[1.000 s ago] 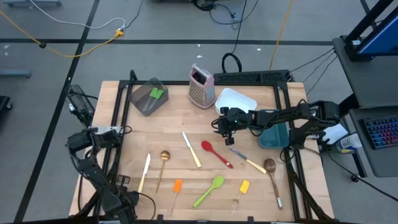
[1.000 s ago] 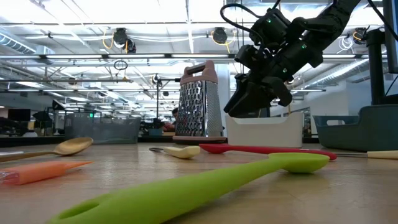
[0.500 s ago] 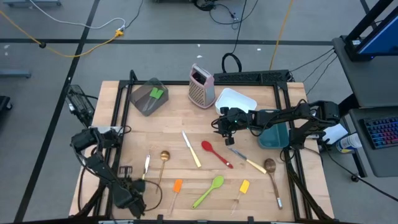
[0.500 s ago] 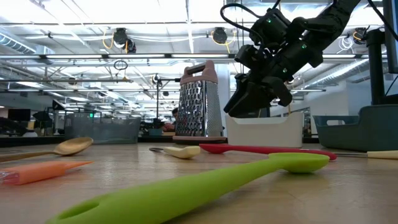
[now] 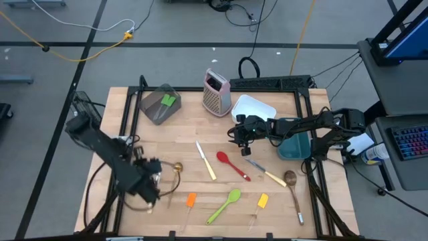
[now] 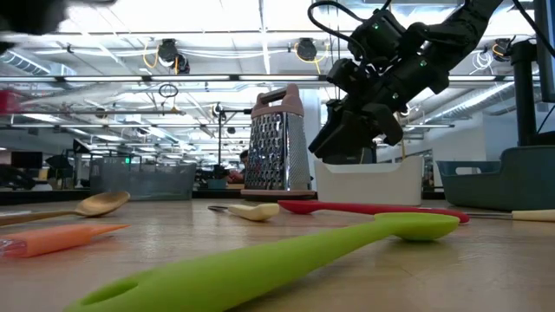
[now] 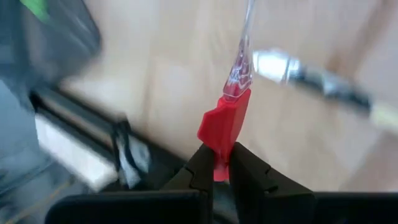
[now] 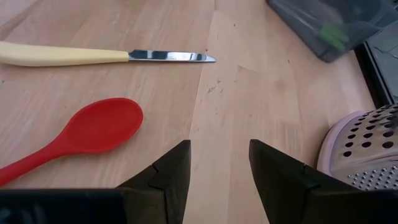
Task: Pick & Place Kitchen Items
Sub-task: Put the red spatula into the black bin, then put the orange spatula into the black bin
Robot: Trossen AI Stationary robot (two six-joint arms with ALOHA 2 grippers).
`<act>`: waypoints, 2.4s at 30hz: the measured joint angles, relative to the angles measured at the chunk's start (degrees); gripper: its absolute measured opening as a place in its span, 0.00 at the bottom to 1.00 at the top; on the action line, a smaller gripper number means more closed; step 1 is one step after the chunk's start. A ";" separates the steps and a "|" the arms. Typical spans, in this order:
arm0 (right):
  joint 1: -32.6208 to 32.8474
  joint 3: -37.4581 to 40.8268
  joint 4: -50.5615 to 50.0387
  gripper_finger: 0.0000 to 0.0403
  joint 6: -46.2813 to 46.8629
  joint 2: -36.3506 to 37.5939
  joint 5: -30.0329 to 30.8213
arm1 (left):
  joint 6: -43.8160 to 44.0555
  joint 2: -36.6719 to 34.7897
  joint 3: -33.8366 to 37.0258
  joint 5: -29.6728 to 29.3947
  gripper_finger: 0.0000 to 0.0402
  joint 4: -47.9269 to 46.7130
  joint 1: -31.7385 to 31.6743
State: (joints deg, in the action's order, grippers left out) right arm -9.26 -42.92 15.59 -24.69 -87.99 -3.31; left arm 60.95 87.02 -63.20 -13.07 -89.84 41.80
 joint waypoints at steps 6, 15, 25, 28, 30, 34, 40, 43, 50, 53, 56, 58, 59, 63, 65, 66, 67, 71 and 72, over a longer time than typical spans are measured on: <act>0.00 0.00 0.05 0.39 0.09 0.00 0.00 | -0.56 -7.75 -0.02 -12.67 0.08 -0.05 -9.33; -0.01 0.00 0.05 0.39 0.20 0.00 0.00 | -0.82 -10.46 -0.07 -19.00 0.08 -0.14 -28.29; 0.00 0.00 0.05 0.39 0.22 0.00 0.00 | -12.11 -10.45 -0.11 -16.94 0.08 8.94 -53.61; -0.01 0.00 0.07 0.39 0.22 0.00 0.00 | -19.10 -9.45 -0.13 -11.66 0.08 15.41 -60.91; 0.00 0.00 0.07 0.39 0.22 0.00 0.00 | -22.50 -8.45 -0.13 -9.11 0.08 18.52 -65.20; 0.00 0.00 0.07 0.39 0.24 0.00 0.00 | -29.52 -5.09 -0.13 -8.03 0.08 21.05 -71.79; -0.02 0.00 0.07 0.39 2.31 0.00 0.00 | -35.23 1.32 -0.14 -8.27 0.08 21.02 -78.58; 0.00 0.00 0.07 0.39 3.02 0.00 0.00 | -35.66 5.06 -0.13 -8.27 0.08 20.98 -80.96; -0.02 0.00 0.05 0.39 4.03 0.00 0.02 | -35.88 12.56 -0.14 -7.51 0.08 21.01 -84.50; 0.00 0.00 0.05 0.39 5.37 0.00 0.00 | -39.38 14.85 -0.11 -7.34 0.08 20.99 -85.56; -0.01 0.01 0.05 0.39 6.02 0.00 0.00 | -42.15 16.34 -0.15 -7.37 0.09 20.94 -86.27; 0.00 0.02 0.05 0.39 6.03 0.00 0.00 | -42.47 16.68 -0.11 -7.37 0.11 20.96 -86.53; 0.00 0.02 0.05 0.39 6.03 0.00 0.00 | -42.47 16.68 -0.13 -7.47 0.12 20.92 -86.51; -0.02 0.02 0.05 0.39 6.03 0.00 0.02 | -43.41 16.55 -0.13 -8.24 0.21 20.94 -86.47; -0.02 0.02 0.05 0.39 6.03 0.00 0.00 | -44.45 16.41 -0.13 -8.42 0.26 20.82 -86.46; -0.01 0.02 0.05 0.39 6.03 0.00 0.01 | -44.73 16.47 -0.13 -8.43 0.29 20.88 -86.47; 0.00 0.02 0.05 0.39 6.03 0.00 0.00 | -44.78 16.49 -0.13 -8.43 0.31 20.89 -86.46; -0.01 0.02 0.05 0.39 6.03 0.00 0.00 | -44.75 16.49 -0.23 -8.96 0.40 19.65 -86.22; 0.00 0.04 0.05 0.39 6.03 0.00 0.02 | -44.35 16.46 -0.49 -9.07 0.41 18.30 -86.12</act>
State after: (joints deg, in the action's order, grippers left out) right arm -9.26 -42.87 15.64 -18.65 -87.99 -3.29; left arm 16.60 103.48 -63.69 -22.15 -71.54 -44.32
